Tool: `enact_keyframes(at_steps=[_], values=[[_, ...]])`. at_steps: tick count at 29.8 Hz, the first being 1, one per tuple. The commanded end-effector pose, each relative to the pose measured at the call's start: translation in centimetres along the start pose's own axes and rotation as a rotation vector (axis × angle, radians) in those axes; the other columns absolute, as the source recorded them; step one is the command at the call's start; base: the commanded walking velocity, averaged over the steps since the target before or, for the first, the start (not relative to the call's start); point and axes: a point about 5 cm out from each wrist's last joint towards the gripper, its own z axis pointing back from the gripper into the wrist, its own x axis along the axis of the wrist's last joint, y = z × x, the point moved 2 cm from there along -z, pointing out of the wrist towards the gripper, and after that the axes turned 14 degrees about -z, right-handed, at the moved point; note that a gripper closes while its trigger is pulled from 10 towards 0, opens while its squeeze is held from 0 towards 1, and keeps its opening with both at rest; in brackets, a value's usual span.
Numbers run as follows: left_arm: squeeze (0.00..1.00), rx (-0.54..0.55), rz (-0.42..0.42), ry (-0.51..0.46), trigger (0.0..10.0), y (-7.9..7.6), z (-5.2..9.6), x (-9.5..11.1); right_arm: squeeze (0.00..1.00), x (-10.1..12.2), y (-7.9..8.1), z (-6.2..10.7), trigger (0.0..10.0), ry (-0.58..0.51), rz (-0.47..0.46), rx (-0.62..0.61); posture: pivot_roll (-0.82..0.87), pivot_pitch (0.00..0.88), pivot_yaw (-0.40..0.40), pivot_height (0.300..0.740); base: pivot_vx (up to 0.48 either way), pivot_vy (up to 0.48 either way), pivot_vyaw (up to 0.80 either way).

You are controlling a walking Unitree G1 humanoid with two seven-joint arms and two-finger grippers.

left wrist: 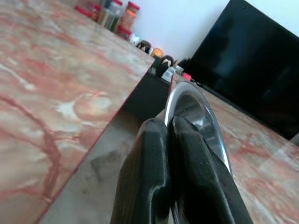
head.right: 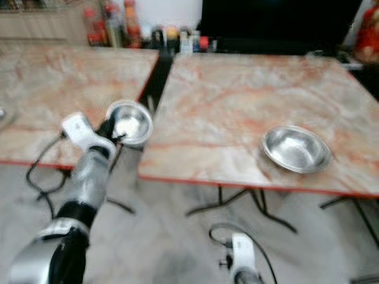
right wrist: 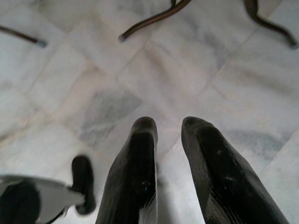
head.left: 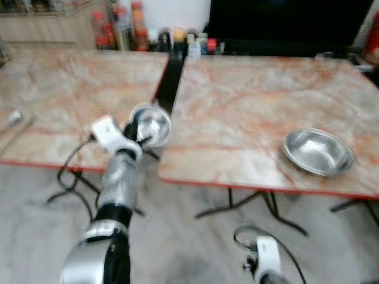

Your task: Setting the table

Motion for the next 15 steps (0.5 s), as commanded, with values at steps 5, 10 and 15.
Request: enact_keyframes(at_steps=[5, 10, 15], values=[[0.0, -0.024, 0.007, -0.035, 10.0, -1.04, -0.23, 0.8, 0.0, 0.72, -0.67, 0.01, 10.0, -0.022, 0.027, -0.018, 0.0, 0.0, 0.02, 0.74, 0.0, -0.407, 0.0], [0.0, -0.033, 0.003, -0.046, 10.0, -1.18, -0.31, 1.07, 0.0, 0.77, -0.81, 0.02, 10.0, -0.02, 0.028, -0.023, 0.0, 0.0, 0.019, 0.74, 0.0, -0.405, 0.66], [0.0, -0.036, 0.002, -0.049, 10.0, -1.24, -0.31, 1.13, 0.0, 0.73, -0.89, 0.02, 10.0, -0.015, 0.014, -0.028, 0.0, 0.0, 0.019, 0.74, 0.0, -0.405, 0.45]])
